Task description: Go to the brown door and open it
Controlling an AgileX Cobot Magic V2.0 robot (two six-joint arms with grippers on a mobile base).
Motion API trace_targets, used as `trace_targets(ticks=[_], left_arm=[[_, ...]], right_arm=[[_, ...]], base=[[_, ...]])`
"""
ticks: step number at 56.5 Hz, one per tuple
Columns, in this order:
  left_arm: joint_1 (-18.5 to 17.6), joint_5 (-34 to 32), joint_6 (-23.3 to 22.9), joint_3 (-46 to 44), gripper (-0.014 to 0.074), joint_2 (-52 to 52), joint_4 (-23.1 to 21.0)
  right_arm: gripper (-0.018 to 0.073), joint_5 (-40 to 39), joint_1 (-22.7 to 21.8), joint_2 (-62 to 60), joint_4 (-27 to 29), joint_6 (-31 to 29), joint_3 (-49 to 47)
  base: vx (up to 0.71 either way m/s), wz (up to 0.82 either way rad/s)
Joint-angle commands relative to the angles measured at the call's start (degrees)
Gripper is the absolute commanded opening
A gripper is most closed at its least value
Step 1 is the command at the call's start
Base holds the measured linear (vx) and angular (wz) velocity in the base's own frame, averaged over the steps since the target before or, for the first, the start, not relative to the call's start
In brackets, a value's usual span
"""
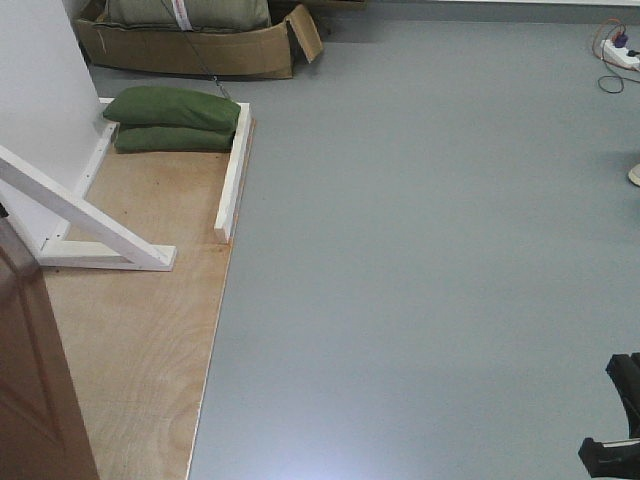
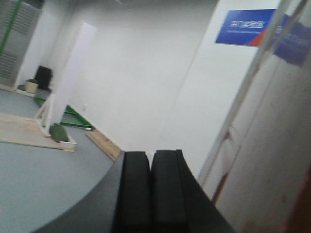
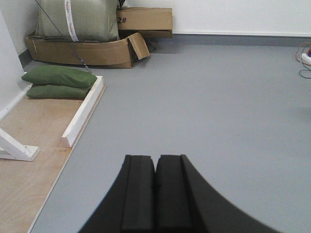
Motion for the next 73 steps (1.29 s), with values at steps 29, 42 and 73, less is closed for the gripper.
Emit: trace_targets(ticks=[29, 42, 73], left_arm=[[-3.37, 37.1, -0.27, -1.34, -0.0003, 2.08, 3.08], [-5.84, 37.58, -0.27, -1.34, -0.0003, 3.28, 1.55], [-6.35, 53.86, 0.37, -9.38, -0.0003, 15.38, -2.27]], right_arm=[[0.0, -4.45, -0.09, -0.32, -0.2, -0.49, 0.19], [0.0, -4.72, -0.09, -0.32, -0.2, -0.49, 0.19], [0.0, -4.79, -0.09, -0.32, -0.2, -0.49, 0.19]], base=[[0.0, 0.0], [0.0, 0.0], [0.0, 0.0]])
